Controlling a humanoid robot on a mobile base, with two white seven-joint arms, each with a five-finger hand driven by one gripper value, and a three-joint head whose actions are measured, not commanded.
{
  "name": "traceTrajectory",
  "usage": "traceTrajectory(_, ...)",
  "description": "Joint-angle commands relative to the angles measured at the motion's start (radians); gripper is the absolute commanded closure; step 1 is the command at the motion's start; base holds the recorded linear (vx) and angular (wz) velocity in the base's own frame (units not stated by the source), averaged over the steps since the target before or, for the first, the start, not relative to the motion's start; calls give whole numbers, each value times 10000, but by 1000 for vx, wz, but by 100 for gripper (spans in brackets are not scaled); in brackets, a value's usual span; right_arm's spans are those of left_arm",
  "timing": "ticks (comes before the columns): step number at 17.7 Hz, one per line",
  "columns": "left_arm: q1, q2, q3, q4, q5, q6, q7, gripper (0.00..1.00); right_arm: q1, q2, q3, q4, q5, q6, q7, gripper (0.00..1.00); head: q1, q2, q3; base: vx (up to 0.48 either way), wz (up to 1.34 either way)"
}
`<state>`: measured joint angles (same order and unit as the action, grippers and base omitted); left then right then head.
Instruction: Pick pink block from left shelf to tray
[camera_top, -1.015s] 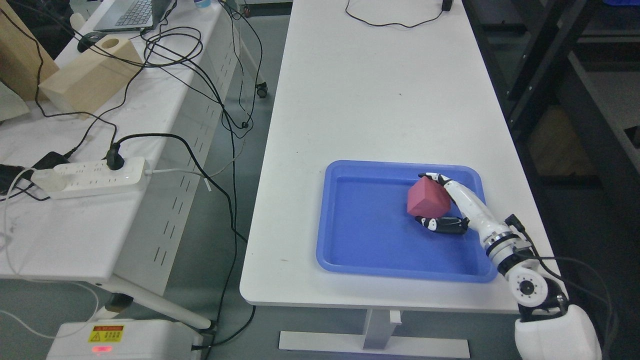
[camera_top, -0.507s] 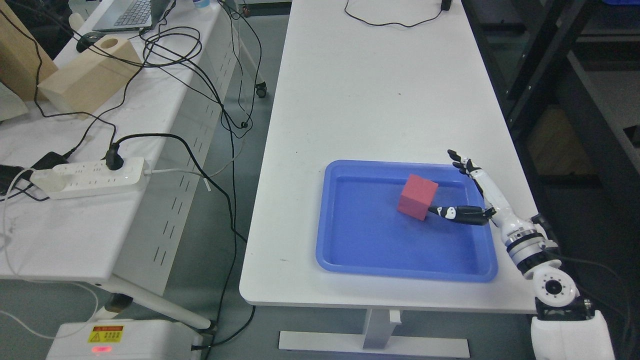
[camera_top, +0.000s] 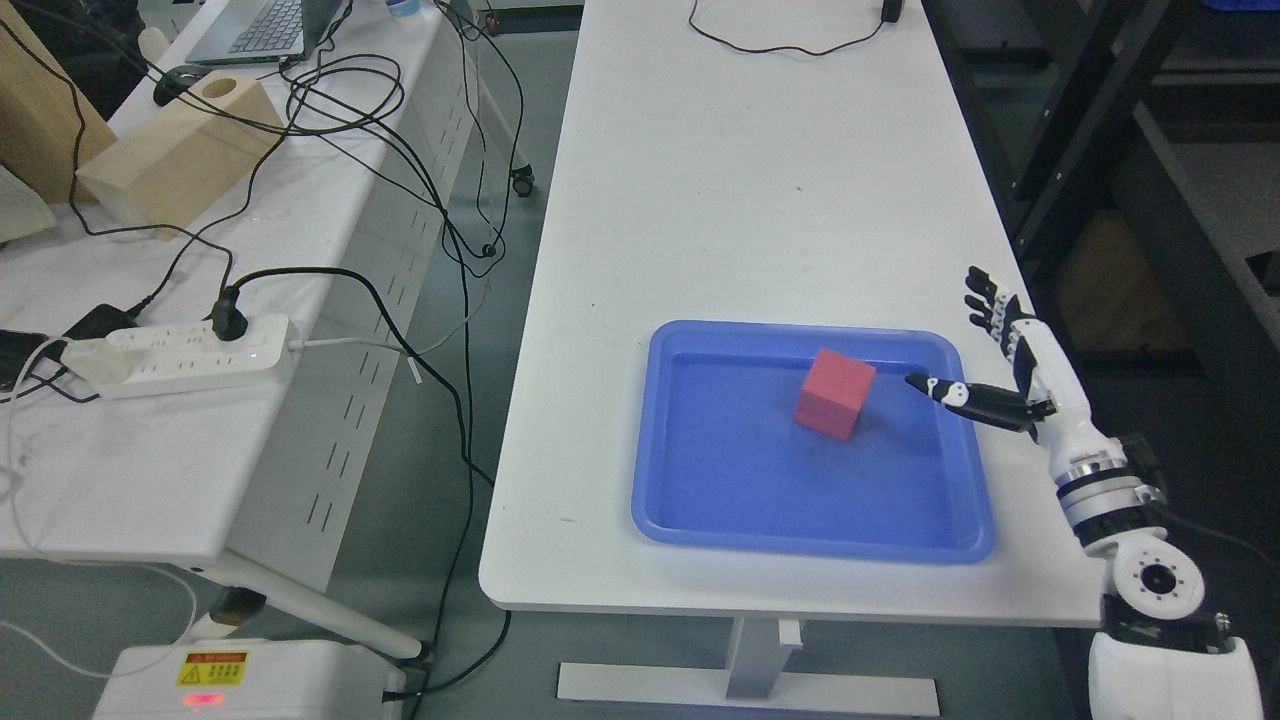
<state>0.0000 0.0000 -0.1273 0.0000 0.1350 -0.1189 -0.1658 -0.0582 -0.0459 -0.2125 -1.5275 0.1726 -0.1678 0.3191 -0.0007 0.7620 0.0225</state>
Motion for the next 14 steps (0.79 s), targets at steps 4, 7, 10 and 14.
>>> traceTrajectory(4,200,175,0,-175,0,8,1,0,75,76,-606,-4,-3598,82,-2348,2,0,0,0,-25,0)
traceTrajectory(7,200,175,0,-175,0,8,1,0,91,76,-590,-4,-3598,235,-2073,1,0,0,0,-93,3)
traceTrajectory(10,200,175,0,-175,0,8,1,0,-1,30,-590,-4,-3567,1338,-801,1,0,0,0,-173,-2)
traceTrajectory(14,200,175,0,-175,0,8,1,0,29,-229,-331,-34,-3521,1586,-523,1,0,0,0,-218,-25)
